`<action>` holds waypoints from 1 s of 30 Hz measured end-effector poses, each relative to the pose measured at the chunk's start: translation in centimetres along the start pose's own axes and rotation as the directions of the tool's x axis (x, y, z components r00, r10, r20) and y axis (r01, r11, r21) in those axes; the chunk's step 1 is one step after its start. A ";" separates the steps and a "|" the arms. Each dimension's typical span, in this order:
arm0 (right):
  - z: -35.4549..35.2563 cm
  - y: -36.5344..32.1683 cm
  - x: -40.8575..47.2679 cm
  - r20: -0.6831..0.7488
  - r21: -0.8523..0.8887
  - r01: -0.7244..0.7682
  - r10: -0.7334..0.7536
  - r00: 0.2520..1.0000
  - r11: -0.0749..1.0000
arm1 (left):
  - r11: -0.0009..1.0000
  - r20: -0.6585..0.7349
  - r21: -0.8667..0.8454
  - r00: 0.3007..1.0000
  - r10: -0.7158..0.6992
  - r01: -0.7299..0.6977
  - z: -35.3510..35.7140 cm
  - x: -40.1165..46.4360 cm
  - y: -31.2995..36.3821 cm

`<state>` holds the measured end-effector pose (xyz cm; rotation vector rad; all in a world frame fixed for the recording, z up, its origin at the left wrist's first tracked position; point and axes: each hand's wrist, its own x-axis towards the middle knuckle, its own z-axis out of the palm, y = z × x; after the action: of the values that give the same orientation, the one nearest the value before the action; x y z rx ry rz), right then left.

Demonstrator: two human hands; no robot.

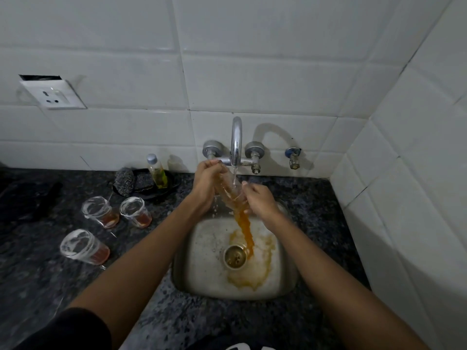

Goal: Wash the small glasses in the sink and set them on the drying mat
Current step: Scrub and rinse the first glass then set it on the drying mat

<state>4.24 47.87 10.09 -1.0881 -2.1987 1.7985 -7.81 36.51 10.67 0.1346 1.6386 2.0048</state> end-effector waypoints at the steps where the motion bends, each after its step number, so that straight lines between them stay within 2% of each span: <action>1: 0.1 0.2 0.1 -0.004 -0.016 0.009 -0.009 1.000 1.000 | 1.000 -0.026 0.016 1.000 0.013 -0.012 0.2 -0.2 0.1; 4: 0.1 0.6 0.1 -0.010 -0.082 0.057 -0.058 0.998 0.995 | 0.989 -0.026 0.116 0.995 0.093 -0.090 0.9 -0.7 0.2; 8: -0.2 0.4 -0.5 0.056 -0.257 0.221 -0.214 0.975 0.941 | 0.946 0.038 0.264 0.982 0.186 -0.190 1.2 -0.9 -0.3; 11: -0.2 0.5 -1.2 0.088 -0.368 0.348 -0.340 0.936 0.862 | 0.944 0.043 0.258 0.978 0.203 -0.207 1.3 -0.9 -1.0; 13: -0.3 0.6 -1.7 0.080 -0.387 0.448 -0.455 0.887 0.806 | 0.960 -0.028 0.210 0.980 0.197 -0.187 1.6 -0.9 -0.8; 15: -0.3 0.6 -2.0 0.054 -0.369 0.565 -0.590 0.805 0.738 | 0.987 -0.138 0.119 0.982 0.128 -0.112 1.9 -0.8 -0.4; 16: -0.3 0.6 -2.2 0.044 -0.356 0.617 -0.647 0.761 0.701 | 0.998 -0.177 0.041 0.983 0.047 -0.040 1.9 -0.5 -0.3; 17: -0.3 0.4 -2.3 0.036 -0.351 0.655 -0.689 0.724 0.669 | 0.997 -0.170 -0.065 0.984 -0.049 0.038 1.8 -0.1 -0.3; 19: 0.0 0.0 -2.2 0.012 -0.355 0.690 -0.734 0.679 0.631 | 0.960 -0.001 -0.212 0.983 -0.186 0.182 1.4 0.6 -0.5; 21: 0.5 -0.5 -1.9 -0.053 -0.358 0.700 -0.762 0.646 0.618 | 0.951 0.155 -0.200 0.966 -0.208 0.237 1.2 0.7 -0.4; 24: 0.3 -1.3 -1.2 -0.107 -0.392 0.694 -0.779 0.618 0.604 | 0.946 0.207 -0.131 0.942 -0.265 0.295 1.2 0.7 -0.6; 27: -0.2 -1.4 -0.8 -0.015 -0.509 0.728 -0.850 0.527 0.460 | 0.955 0.109 -0.054 0.952 -0.284 0.291 0.4 1.5 -1.3; 28: -0.1 -1.2 -0.7 -0.015 -0.515 0.730 -0.857 0.515 0.448 | 0.958 0.080 -0.061 0.958 -0.277 0.282 -0.1 2.3 -1.8; 29: 0.1 -1.2 -0.8 -0.054 -0.494 0.713 -0.836 0.546 0.497 | 0.959 0.061 -0.072 0.960 -0.272 0.276 -0.4 2.5 -2.0; 30: 0.4 -1.3 -0.8 -0.119 -0.448 0.674 -0.786 0.606 0.587 | 0.960 0.057 -0.089 0.964 -0.260 0.264 -0.4 2.3 -2.0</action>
<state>4.09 47.06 11.38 -0.2955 -2.3011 0.8104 -9.23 37.47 8.07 -0.0695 1.4461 1.8586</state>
